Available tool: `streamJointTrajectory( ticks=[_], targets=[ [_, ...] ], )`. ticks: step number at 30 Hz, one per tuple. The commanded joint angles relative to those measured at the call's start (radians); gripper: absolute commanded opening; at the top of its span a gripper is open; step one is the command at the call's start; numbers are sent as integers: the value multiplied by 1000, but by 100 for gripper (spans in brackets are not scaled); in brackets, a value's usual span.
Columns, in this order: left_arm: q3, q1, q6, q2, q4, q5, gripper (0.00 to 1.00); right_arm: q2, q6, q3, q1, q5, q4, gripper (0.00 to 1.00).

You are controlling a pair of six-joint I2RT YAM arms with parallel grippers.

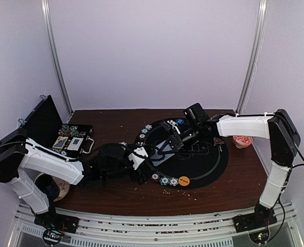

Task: Distribute texas hold em gaming equipment
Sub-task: Pass from the right arm to the left

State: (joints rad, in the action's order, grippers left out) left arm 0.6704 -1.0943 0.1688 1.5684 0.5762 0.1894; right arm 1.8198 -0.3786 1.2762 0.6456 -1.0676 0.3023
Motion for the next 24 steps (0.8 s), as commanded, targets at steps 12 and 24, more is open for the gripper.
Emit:
streamJointTrajectory(
  ticks=[12,24],
  targets=[
    [41,-17,-26,59,64,-40,98,61,-53,-13,109,-49,-111,0],
    [28,-21,-17,66,85,-94,90,83,-133,-43,112,-119,-212,0]
  ],
)
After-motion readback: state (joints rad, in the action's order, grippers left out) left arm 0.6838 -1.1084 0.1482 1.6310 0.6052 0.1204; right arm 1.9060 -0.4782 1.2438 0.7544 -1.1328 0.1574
